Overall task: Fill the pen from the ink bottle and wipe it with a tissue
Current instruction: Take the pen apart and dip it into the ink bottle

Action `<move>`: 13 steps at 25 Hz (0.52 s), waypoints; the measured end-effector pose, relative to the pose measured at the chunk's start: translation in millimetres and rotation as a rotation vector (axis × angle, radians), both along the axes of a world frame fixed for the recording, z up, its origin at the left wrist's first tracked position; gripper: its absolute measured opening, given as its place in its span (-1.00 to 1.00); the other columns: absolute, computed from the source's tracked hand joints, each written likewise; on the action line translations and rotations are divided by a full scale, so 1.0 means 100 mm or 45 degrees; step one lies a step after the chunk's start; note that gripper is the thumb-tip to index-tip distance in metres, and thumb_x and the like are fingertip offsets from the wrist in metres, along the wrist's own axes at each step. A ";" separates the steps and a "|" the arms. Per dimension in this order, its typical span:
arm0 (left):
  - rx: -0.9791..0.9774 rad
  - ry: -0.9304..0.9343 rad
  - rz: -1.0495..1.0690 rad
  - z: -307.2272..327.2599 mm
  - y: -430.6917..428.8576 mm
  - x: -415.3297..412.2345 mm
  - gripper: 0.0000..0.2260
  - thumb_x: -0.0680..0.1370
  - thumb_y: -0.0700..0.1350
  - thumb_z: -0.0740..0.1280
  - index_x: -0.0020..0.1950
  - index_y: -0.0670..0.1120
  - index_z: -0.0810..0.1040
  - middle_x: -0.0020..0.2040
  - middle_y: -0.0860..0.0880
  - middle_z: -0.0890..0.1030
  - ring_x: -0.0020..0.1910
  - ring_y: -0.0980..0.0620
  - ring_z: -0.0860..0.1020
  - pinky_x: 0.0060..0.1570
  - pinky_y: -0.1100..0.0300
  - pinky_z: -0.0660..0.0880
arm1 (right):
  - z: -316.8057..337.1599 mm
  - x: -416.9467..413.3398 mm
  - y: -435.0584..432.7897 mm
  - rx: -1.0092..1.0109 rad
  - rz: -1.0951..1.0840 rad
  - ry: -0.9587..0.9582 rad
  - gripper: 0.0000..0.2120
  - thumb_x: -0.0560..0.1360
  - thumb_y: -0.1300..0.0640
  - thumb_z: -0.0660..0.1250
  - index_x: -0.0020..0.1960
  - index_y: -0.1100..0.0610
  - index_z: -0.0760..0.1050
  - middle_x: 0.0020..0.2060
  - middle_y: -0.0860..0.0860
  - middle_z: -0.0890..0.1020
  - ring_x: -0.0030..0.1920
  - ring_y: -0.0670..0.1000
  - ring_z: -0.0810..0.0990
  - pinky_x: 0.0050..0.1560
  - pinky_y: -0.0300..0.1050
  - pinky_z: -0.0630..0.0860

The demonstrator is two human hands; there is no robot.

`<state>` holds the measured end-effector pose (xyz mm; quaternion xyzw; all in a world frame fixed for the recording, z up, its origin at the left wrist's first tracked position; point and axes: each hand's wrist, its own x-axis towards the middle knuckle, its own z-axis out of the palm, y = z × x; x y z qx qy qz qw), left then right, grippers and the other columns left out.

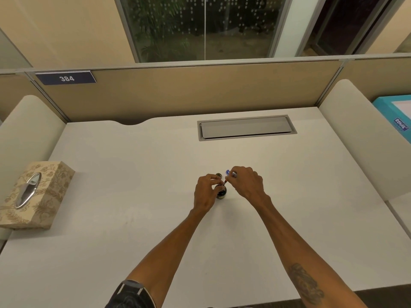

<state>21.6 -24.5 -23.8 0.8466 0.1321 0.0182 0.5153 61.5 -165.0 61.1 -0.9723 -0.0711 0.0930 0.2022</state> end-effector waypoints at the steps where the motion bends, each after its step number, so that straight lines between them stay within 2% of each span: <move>1: -0.016 0.001 0.012 0.01 0.00 0.00 -0.93 0.44 -0.10 0.50 -0.10 0.03 0.71 0.09 0.15 0.66 0.15 0.08 0.57 0.04 -0.01 0.56 | 0.00 -0.01 0.00 0.019 -0.007 0.002 -0.85 0.52 -0.01 0.31 -0.01 0.02 0.59 -0.12 -0.04 0.67 -0.07 0.14 0.63 -0.13 -0.09 0.41; 3: -0.024 0.003 0.016 0.03 0.01 0.00 -0.93 0.45 -0.11 0.49 -0.10 0.03 0.72 0.09 0.16 0.66 0.15 0.09 0.57 0.04 0.00 0.55 | 0.00 0.00 0.01 0.023 0.017 -0.002 -0.86 0.53 0.02 0.31 0.03 0.00 0.58 -0.06 -0.07 0.67 -0.05 0.14 0.62 -0.11 -0.09 0.41; 6: -0.034 -0.025 0.014 0.05 0.00 -0.02 -0.93 0.46 -0.14 0.49 -0.08 0.00 0.72 0.11 0.14 0.66 0.16 0.10 0.56 0.04 0.05 0.54 | 0.00 0.01 0.02 -0.029 0.003 -0.041 -0.84 0.55 0.02 0.27 -0.07 0.02 0.61 -0.10 0.01 0.71 -0.10 0.15 0.63 -0.18 -0.11 0.39; 8: -0.062 -0.035 0.023 0.11 -0.01 -0.04 -0.89 0.47 -0.15 0.48 -0.10 0.06 0.68 0.12 0.12 0.66 0.15 0.15 0.52 0.03 0.12 0.50 | 0.02 0.01 0.03 0.007 -0.020 -0.029 -0.82 0.54 -0.05 0.31 -0.03 0.02 0.61 -0.08 -0.01 0.70 -0.07 0.14 0.63 -0.14 -0.11 0.38; 10: -0.082 -0.037 0.023 0.14 0.00 -0.05 -0.81 0.47 -0.16 0.48 -0.14 0.15 0.60 0.12 0.11 0.67 0.13 0.19 0.49 0.02 0.16 0.45 | 0.02 0.01 0.02 0.021 0.011 -0.013 -0.84 0.52 -0.01 0.32 0.03 0.00 0.61 -0.01 -0.03 0.70 -0.02 0.13 0.64 -0.10 -0.10 0.40; 13: -0.032 -0.058 0.010 0.09 0.01 -0.03 -0.91 0.47 -0.15 0.48 -0.10 0.05 0.69 0.12 0.10 0.67 0.17 0.11 0.53 0.06 0.10 0.50 | 0.02 0.03 0.03 -0.034 0.006 -0.018 -0.84 0.55 0.01 0.28 -0.18 0.01 0.53 -0.17 0.00 0.67 -0.11 0.15 0.63 -0.18 -0.11 0.38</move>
